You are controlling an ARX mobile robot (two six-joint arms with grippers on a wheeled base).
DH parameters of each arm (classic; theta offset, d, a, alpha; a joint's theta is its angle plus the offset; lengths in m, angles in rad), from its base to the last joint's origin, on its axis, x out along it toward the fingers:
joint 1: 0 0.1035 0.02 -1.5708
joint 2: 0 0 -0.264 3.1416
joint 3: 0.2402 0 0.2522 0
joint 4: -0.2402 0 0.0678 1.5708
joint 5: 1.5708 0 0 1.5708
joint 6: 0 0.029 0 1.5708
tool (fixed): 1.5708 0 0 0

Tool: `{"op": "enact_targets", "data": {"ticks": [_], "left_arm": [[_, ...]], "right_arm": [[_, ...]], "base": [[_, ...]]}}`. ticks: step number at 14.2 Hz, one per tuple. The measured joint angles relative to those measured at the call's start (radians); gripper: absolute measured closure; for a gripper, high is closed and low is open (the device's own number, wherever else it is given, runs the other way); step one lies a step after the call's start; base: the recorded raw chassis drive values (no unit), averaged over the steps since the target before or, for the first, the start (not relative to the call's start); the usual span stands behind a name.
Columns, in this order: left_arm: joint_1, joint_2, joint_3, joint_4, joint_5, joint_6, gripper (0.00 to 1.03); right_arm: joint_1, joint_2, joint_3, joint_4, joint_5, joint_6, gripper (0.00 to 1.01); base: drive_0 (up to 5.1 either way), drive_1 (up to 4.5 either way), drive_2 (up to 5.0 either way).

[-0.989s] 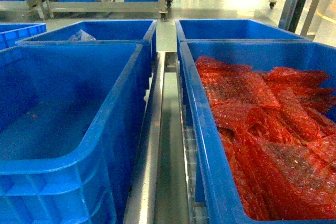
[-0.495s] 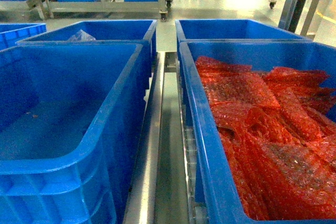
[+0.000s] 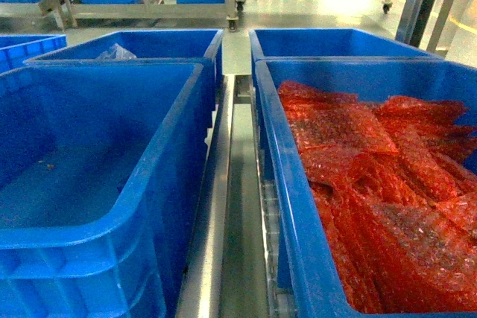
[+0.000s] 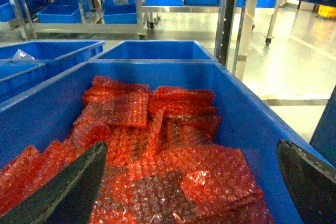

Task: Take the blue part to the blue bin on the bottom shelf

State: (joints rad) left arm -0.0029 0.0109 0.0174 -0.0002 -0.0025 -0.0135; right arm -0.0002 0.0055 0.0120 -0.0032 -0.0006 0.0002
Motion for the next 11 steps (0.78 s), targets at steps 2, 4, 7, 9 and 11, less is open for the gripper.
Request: {"op": "enact_targets", "data": {"ticks": [2, 4, 7, 9, 11], "left_arm": [[0.0, 0.0, -0.003, -0.003, 0.002, 0.003, 1.01], [0.0, 0.0, -0.003, -0.005, 0.002, 0.002, 1.01], [0.0, 0.0, -0.003, -0.005, 0.002, 0.003, 0.66], [0.0, 0.0, -0.003, -0.005, 0.002, 0.003, 0.4], [0.0, 0.0, -0.003, -0.005, 0.002, 0.003, 0.17]], "right_arm": [[0.0, 0.0, 0.0, -0.002, 0.001, 0.0, 0.03], [0.0, 0.0, 0.0, -0.002, 0.001, 0.0, 0.03], [0.0, 0.0, 0.0, -0.002, 0.001, 0.0, 0.03], [0.0, 0.0, 0.0, -0.002, 0.001, 0.0, 0.03], [0.0, 0.0, 0.0, -0.002, 0.001, 0.0, 0.03]], "base": [[0.0, 0.0, 0.0], [0.0, 0.0, 0.0], [0.0, 0.0, 0.0], [0.0, 0.0, 0.0], [0.0, 0.0, 0.0]]}}
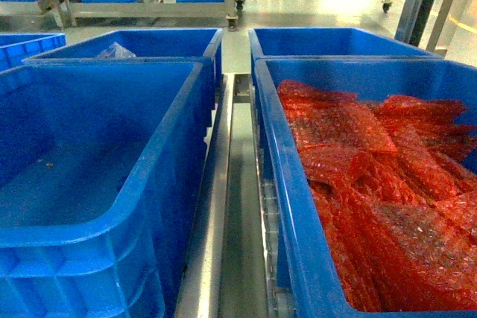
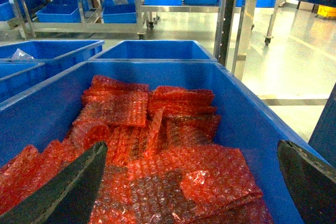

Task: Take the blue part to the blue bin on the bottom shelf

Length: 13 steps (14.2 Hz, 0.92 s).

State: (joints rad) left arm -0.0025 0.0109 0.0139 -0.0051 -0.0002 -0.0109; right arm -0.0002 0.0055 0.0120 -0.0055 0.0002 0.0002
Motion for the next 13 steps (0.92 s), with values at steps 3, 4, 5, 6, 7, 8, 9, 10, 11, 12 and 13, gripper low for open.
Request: {"op": "enact_targets", "data": {"ticks": [3, 4, 5, 6, 7, 8, 9, 10, 11, 12, 13], "left_arm": [[0.0, 0.0, 0.0, 0.0, 0.0, 0.001, 0.05], [0.0, 0.0, 0.0, 0.0, 0.0, 0.001, 0.05], [0.0, 0.0, 0.0, 0.0, 0.0, 0.001, 0.05], [0.0, 0.0, 0.0, 0.0, 0.0, 0.001, 0.05], [0.0, 0.0, 0.0, 0.0, 0.0, 0.001, 0.05], [0.0, 0.0, 0.0, 0.0, 0.0, 0.001, 0.05], [0.0, 0.0, 0.0, 0.0, 0.0, 0.001, 0.05], [0.0, 0.0, 0.0, 0.0, 0.0, 0.001, 0.05], [0.0, 0.0, 0.0, 0.0, 0.0, 0.001, 0.05], [0.0, 0.0, 0.0, 0.0, 0.0, 0.001, 0.05], [0.0, 0.0, 0.0, 0.0, 0.0, 0.001, 0.05]], "right_arm": [[0.0, 0.0, 0.0, 0.0, 0.0, 0.0, 0.03], [0.0, 0.0, 0.0, 0.0, 0.0, 0.0, 0.03], [0.0, 0.0, 0.0, 0.0, 0.0, 0.0, 0.03], [0.0, 0.0, 0.0, 0.0, 0.0, 0.0, 0.03], [0.0, 0.0, 0.0, 0.0, 0.0, 0.0, 0.03], [0.0, 0.0, 0.0, 0.0, 0.0, 0.0, 0.03], [0.0, 0.0, 0.0, 0.0, 0.0, 0.0, 0.03], [0.0, 0.0, 0.0, 0.0, 0.0, 0.0, 0.03], [0.0, 0.0, 0.0, 0.0, 0.0, 0.0, 0.03], [0.0, 0.0, 0.0, 0.0, 0.0, 0.0, 0.03], [0.0, 0.0, 0.0, 0.0, 0.0, 0.0, 0.03]], "base": [[0.0, 0.0, 0.0], [0.0, 0.0, 0.0], [0.0, 0.0, 0.0], [0.0, 0.0, 0.0], [0.0, 0.0, 0.0], [0.0, 0.0, 0.0], [0.0, 0.0, 0.0], [0.0, 0.0, 0.0], [0.0, 0.0, 0.0], [0.0, 0.0, 0.0], [0.0, 0.0, 0.0]]}}
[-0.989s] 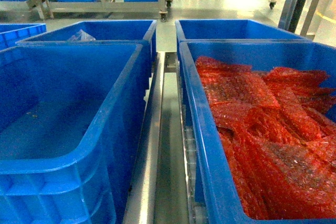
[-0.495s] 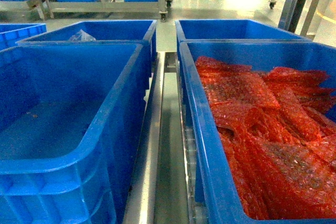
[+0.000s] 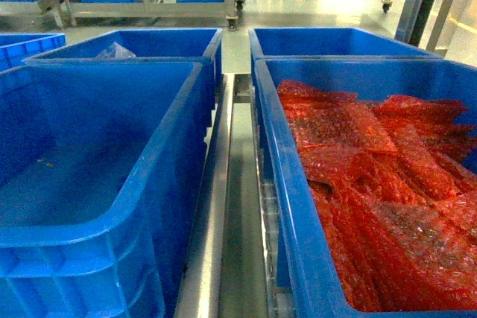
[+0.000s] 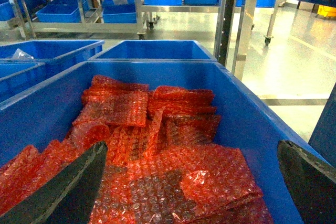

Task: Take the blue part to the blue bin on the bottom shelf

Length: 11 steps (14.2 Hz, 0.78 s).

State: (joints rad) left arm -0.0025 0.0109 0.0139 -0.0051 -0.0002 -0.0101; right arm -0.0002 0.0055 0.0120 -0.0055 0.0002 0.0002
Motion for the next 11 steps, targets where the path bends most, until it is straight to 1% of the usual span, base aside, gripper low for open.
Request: {"op": "enact_targets", "data": {"ticks": [11], "left_arm": [[0.0, 0.0, 0.0, 0.0, 0.0, 0.0, 0.05]], "right_arm": [[0.0, 0.0, 0.0, 0.0, 0.0, 0.0, 0.03]], "base": [[0.0, 0.0, 0.0]]}}
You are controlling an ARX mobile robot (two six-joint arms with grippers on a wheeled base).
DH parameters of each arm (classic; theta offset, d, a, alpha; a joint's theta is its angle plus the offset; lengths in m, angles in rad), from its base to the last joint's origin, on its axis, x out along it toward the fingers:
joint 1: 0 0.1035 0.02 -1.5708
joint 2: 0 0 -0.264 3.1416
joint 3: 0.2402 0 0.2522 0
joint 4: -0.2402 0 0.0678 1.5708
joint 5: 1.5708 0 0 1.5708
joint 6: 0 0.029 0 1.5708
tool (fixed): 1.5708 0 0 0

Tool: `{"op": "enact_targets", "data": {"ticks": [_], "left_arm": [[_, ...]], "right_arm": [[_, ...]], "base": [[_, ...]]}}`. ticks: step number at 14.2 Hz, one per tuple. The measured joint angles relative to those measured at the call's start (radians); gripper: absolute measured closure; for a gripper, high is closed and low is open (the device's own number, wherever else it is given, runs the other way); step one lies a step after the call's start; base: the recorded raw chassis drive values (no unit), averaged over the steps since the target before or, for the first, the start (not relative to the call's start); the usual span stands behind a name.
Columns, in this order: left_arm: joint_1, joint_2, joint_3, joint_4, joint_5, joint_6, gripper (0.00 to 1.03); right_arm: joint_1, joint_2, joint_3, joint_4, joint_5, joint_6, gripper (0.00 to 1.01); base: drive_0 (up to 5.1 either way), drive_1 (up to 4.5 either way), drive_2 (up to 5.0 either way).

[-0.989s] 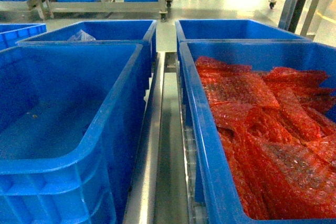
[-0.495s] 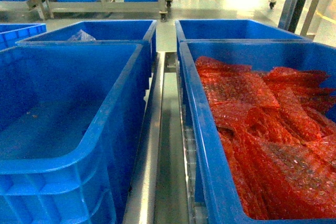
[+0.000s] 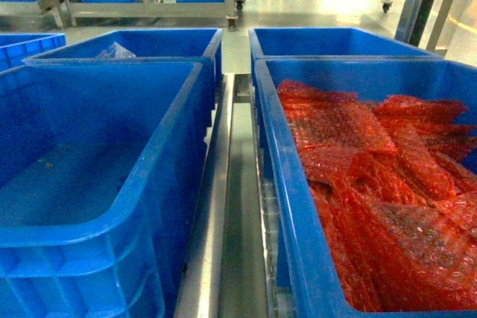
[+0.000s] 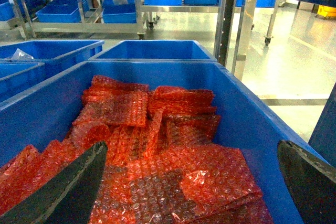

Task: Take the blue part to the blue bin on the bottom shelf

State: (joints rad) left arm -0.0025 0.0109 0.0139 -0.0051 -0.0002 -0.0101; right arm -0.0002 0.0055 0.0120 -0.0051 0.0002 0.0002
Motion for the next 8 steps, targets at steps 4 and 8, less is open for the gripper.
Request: {"op": "enact_targets", "data": {"ticks": [4, 8], "left_arm": [[0.0, 0.0, 0.0, 0.0, 0.0, 0.0, 0.05], [0.0, 0.0, 0.0, 0.0, 0.0, 0.0, 0.05]], "right_arm": [[0.0, 0.0, 0.0, 0.0, 0.0, 0.0, 0.03], [0.0, 0.0, 0.0, 0.0, 0.0, 0.0, 0.03]], "base": [[0.0, 0.0, 0.0], [0.0, 0.0, 0.0]]}}
